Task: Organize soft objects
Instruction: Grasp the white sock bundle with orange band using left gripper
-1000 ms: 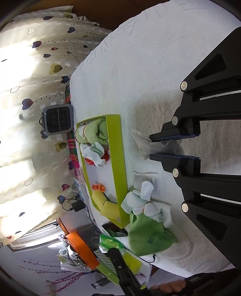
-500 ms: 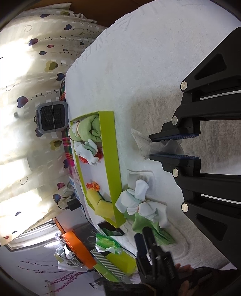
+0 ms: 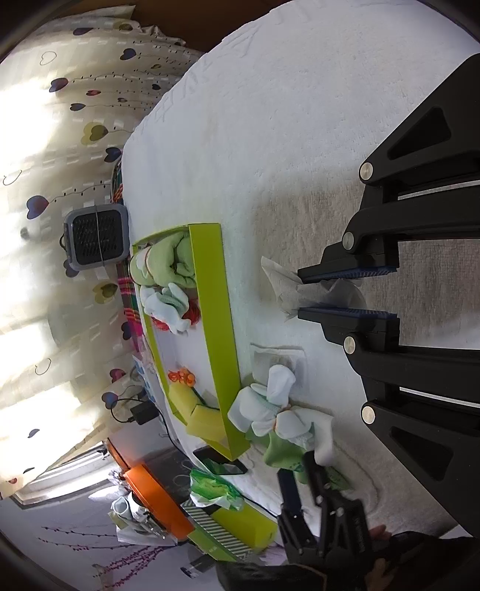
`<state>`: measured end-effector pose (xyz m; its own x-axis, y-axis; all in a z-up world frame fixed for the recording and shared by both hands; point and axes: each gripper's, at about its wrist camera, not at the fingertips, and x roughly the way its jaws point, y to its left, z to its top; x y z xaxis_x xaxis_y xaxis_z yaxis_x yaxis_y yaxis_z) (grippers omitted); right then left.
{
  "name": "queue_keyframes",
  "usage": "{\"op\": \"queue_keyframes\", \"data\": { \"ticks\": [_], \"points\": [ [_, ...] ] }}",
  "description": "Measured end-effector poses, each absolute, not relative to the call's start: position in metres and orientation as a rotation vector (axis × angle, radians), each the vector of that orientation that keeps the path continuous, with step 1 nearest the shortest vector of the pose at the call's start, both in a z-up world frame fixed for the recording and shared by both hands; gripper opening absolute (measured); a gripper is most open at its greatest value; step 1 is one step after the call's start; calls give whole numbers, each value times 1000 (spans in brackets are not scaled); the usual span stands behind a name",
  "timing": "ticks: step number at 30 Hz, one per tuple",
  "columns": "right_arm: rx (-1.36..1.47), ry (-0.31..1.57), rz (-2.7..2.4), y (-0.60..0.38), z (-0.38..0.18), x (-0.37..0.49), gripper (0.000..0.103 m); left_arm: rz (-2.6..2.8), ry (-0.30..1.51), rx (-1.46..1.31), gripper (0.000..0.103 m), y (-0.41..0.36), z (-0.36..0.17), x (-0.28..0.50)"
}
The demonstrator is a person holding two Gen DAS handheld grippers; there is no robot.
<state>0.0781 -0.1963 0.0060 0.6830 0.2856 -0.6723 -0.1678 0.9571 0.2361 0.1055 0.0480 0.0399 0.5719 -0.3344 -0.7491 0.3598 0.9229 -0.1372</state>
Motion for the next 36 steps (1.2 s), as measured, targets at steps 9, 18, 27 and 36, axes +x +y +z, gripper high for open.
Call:
{"op": "queue_keyframes", "data": {
  "ticks": [9, 18, 27, 36],
  "points": [
    [167, 789, 259, -197, 3, 80, 14, -435, 882, 44, 58, 8, 47, 116],
    [180, 787, 263, -201, 2, 81, 14, -405, 934, 96, 57, -14, 26, 130],
    [204, 789, 263, -209, 0, 83, 14, -360, 947, 129, 34, -22, 17, 137],
    [200, 786, 262, -209, 1, 82, 14, -361, 930, 102, 30, -17, 22, 133]
  ]
}}
